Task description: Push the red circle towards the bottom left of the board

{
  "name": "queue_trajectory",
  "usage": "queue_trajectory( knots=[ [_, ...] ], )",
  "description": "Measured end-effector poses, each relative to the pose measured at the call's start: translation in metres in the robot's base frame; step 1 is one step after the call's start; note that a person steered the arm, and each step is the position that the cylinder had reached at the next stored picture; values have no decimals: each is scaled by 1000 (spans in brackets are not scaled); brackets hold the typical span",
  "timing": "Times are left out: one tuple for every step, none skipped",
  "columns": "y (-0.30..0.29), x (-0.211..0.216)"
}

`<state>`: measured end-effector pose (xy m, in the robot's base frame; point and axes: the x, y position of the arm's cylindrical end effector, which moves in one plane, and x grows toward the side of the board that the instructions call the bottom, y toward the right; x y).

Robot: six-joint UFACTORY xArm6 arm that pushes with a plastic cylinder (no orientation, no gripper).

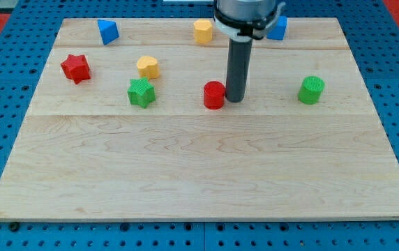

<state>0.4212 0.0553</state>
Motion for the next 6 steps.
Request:
queue_trajectory(
  knots=[
    [-7, 3],
    [1, -27],
    [-32, -53],
    [-51, -13],
    [-59, 8],
    [-61, 32]
  ],
)
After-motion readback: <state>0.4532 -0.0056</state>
